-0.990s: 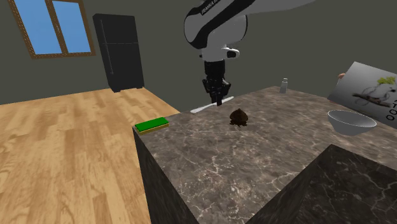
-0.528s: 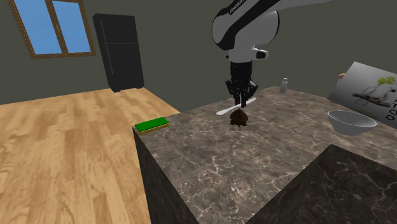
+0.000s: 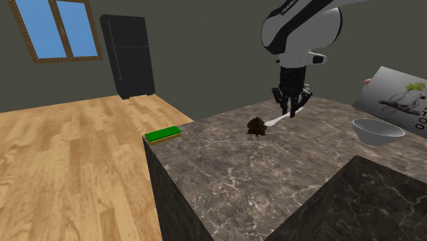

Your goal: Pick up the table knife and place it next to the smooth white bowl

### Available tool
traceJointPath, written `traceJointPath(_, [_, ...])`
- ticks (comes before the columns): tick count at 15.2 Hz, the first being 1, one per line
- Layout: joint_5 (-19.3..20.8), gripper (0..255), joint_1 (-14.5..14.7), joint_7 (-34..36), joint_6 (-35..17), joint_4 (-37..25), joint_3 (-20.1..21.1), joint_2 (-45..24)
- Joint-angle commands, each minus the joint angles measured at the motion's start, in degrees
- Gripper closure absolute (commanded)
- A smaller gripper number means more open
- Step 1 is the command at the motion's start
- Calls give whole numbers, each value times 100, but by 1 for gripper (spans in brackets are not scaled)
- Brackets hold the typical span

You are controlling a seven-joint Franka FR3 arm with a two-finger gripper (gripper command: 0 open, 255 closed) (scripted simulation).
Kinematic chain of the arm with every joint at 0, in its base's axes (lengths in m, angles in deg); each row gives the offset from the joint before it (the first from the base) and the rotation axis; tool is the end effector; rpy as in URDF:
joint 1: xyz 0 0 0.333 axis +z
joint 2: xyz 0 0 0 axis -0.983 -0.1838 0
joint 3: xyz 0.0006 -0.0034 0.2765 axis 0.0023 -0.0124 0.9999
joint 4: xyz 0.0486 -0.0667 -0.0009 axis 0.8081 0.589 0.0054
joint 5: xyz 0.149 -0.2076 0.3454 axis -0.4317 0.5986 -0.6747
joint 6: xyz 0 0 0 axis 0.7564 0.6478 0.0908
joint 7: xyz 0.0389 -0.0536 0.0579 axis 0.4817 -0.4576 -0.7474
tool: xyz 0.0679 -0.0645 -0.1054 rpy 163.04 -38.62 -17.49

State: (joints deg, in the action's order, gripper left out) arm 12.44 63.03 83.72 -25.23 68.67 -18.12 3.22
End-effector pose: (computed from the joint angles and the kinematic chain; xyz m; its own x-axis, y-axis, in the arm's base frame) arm 0.5723 -0.1000 0.3841 0.4618 -0.8826 0.0886 -0.8870 -0.4596 0.0450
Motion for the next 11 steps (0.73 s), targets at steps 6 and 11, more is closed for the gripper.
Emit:
traceJointPath(6, [-8, 255, -446, -961, -141, 292, -511, 242])
traceJointPath(11, [3, 255, -770, -1656, -219, 311, -892, 246])
